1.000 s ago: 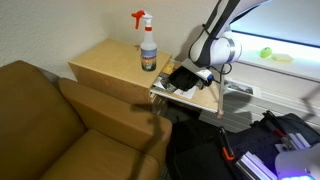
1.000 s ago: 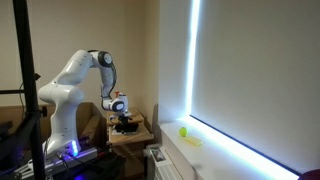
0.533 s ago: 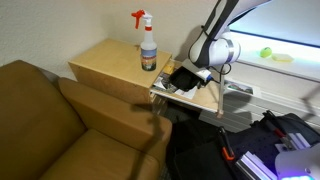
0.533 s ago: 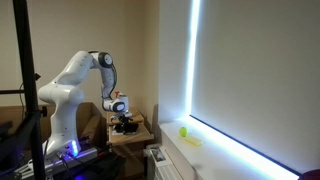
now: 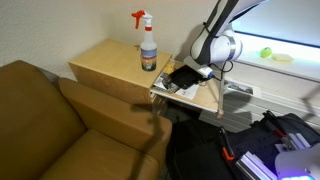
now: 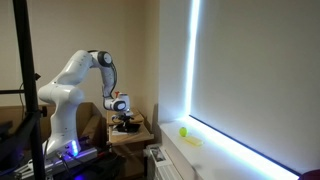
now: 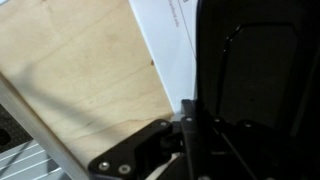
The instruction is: Move the black tray to the window sill then place the green ball on it and close the top tray of the night stand
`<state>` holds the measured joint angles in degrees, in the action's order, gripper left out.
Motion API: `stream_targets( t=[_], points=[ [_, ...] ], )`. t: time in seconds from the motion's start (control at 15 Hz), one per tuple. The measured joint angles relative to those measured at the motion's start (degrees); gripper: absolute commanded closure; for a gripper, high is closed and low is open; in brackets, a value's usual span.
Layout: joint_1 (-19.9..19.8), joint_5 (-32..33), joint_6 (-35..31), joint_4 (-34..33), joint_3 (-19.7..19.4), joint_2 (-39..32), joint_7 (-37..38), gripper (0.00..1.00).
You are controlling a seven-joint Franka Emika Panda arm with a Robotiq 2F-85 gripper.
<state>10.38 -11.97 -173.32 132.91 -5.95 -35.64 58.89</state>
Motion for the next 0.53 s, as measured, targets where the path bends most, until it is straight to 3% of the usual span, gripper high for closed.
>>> stream_targets(
  t=[0.33, 0.53],
  points=[
    [0.4, 0.3, 1.9, 8.4, -4.6, 10.5, -0.8, 0.99],
    [1.9, 4.4, 4.3, 15.8, -12.6, 19.0, -0.6, 0.99]
  ],
)
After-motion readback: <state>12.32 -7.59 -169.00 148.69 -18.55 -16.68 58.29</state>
